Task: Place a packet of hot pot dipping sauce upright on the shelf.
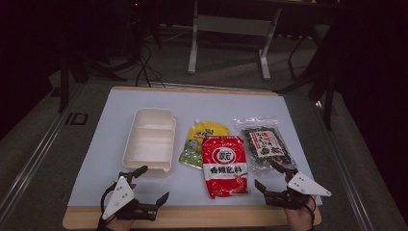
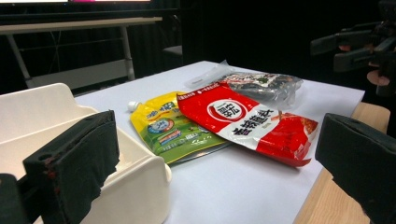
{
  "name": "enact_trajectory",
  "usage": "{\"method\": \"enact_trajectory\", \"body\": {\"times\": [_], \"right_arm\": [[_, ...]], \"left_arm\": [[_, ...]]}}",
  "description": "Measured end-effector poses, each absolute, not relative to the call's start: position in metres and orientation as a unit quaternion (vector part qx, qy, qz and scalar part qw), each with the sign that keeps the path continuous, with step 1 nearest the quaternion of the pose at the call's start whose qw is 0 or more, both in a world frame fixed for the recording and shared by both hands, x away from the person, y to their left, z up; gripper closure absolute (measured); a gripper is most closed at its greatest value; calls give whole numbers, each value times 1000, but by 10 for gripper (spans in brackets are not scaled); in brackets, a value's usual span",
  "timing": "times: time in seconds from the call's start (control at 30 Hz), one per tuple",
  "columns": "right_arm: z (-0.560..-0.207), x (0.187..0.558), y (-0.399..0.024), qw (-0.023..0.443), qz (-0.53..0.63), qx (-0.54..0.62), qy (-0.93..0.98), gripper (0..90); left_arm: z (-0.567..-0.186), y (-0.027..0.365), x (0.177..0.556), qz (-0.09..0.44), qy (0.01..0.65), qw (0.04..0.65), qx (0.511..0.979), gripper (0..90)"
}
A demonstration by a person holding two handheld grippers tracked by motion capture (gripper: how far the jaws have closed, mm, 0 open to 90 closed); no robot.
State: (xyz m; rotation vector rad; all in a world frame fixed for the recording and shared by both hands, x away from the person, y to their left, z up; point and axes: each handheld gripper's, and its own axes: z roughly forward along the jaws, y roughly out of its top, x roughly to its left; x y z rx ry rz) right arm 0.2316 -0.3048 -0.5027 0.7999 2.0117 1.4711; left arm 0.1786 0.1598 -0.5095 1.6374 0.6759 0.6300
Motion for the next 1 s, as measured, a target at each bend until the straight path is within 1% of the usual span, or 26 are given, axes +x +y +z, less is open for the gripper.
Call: {"method": "enact_trajectory", "body": {"times": [0.3,0.37,0.53,0.73,0.87,0.97,1.0], "right_arm": [[-498,230,-299,277,516,290,757,123],[-494,231,-298,255,520,296,760,124],[-482,231,-290,247,520,261,775,128],[-470,234,-281,238,517,247,784,125],[-461,242,-272,213,517,246,792,102],[-457,244,-267,214,521,246,789,100],[-453,247,-264,208,535,243,782,100]], "left_arm": [[-509,158,178,268,283,589,708,8],[-509,156,177,266,280,590,709,8],[-509,155,176,267,277,588,712,8],[-509,155,175,268,275,591,710,8],[-509,155,175,267,276,592,709,8],[-509,154,175,264,276,593,709,8],[-509,154,175,263,276,595,708,8]]}}
